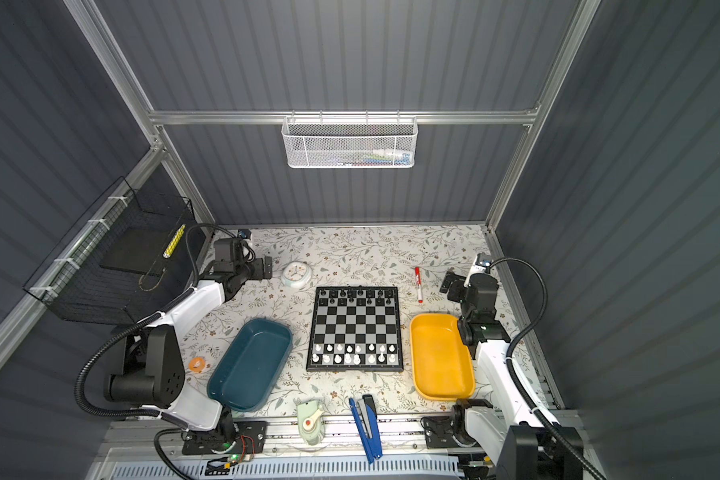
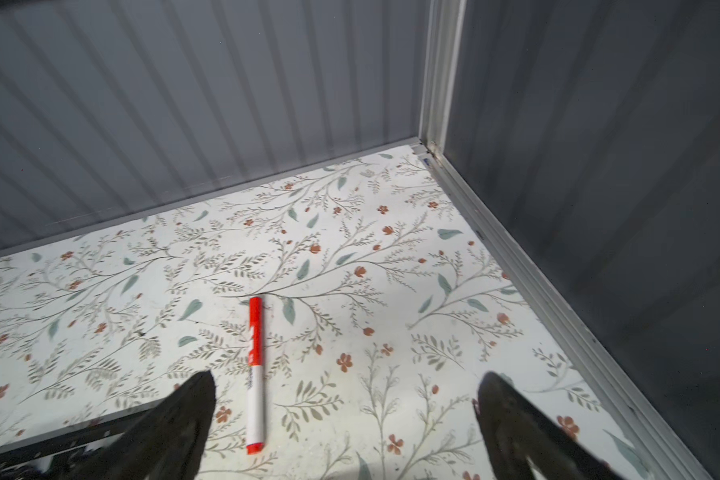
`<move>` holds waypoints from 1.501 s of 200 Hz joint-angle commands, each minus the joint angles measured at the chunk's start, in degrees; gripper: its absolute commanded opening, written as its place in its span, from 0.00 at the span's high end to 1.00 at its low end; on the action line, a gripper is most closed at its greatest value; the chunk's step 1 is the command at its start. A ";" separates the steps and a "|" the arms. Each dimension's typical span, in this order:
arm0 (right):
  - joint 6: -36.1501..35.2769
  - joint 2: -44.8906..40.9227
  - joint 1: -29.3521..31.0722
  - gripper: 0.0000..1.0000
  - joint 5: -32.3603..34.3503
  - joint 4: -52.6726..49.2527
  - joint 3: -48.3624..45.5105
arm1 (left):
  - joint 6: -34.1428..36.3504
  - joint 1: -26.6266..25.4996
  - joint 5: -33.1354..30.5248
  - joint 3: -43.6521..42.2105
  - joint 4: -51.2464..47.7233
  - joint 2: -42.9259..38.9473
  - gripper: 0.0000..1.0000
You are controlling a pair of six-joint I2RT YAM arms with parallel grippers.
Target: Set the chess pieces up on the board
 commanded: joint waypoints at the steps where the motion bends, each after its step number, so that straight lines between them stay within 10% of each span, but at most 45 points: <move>1: -1.69 1.46 -1.70 0.01 3.38 7.53 -2.60 | -1.14 1.22 3.20 -4.48 10.40 -3.18 0.01; 106: -5.61 5.53 -6.32 0.01 -2.55 31.02 -13.02 | -0.94 4.73 7.25 -21.12 40.55 2.63 0.00; 300: 0.79 17.90 -7.67 0.01 -13.53 45.22 -17.40 | 2.95 4.91 11.96 -31.57 50.05 3.60 0.00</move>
